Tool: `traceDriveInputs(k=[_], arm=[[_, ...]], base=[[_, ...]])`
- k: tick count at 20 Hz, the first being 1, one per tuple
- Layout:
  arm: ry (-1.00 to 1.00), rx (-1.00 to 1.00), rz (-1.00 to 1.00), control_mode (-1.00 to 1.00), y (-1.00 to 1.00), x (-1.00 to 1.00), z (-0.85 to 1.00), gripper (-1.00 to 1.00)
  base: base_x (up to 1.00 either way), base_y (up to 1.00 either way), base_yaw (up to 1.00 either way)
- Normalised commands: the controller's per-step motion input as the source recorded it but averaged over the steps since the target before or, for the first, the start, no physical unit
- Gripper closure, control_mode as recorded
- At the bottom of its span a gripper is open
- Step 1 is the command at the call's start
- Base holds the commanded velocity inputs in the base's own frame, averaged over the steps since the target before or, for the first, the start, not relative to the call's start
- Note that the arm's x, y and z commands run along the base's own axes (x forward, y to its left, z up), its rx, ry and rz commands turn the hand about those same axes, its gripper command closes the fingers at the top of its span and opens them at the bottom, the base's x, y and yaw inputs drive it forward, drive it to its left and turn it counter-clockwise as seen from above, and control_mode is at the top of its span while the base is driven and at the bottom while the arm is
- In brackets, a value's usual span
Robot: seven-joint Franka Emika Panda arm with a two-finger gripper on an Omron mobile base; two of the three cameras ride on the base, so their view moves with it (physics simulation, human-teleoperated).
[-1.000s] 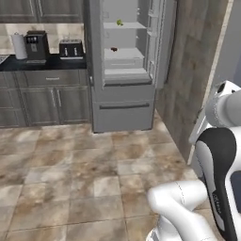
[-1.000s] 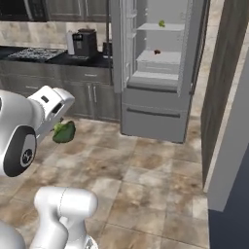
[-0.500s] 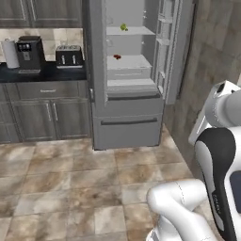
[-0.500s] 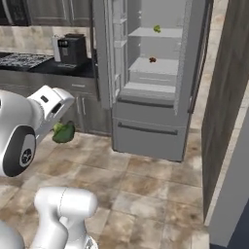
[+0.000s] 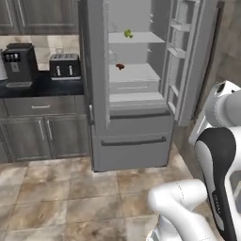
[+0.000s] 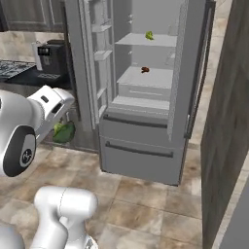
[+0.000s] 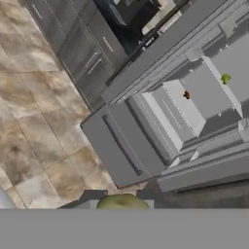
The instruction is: Transport the fish and broccoli to the fridge. Place the fish on the rack containing meat and place the broccoli on the rack containing the vegetable, ensuring meats and vegetables are on different racks.
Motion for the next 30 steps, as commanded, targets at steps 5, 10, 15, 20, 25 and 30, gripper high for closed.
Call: traceDriveInputs(k=[5, 10, 15, 20, 25, 30], arm=[[0.0, 0.0, 0.0, 1.0, 0.0, 0.0, 0.0, 1.0], [0.0, 0.0, 0.0, 1.0, 0.0, 0.0, 0.0, 1.0], [0.0, 0.0, 0.0, 1.0, 0.0, 0.0, 0.0, 1.0], [0.0, 0.0, 0.0, 1.0, 0.0, 0.0, 0.0, 1.0], [0.0, 0.0, 0.0, 1.0, 0.0, 0.0, 0.0, 1.0], [0.0, 0.0, 0.0, 1.0, 0.0, 0.0, 0.0, 1.0]], base=[[0.97, -0.09, 0.0], [0.99, -0.01, 0.0], [1.0, 0.0, 0.0], [1.0, 0.0, 0.0], [0.96, 0.0, 0.0], [0.65, 0.0, 0.0]])
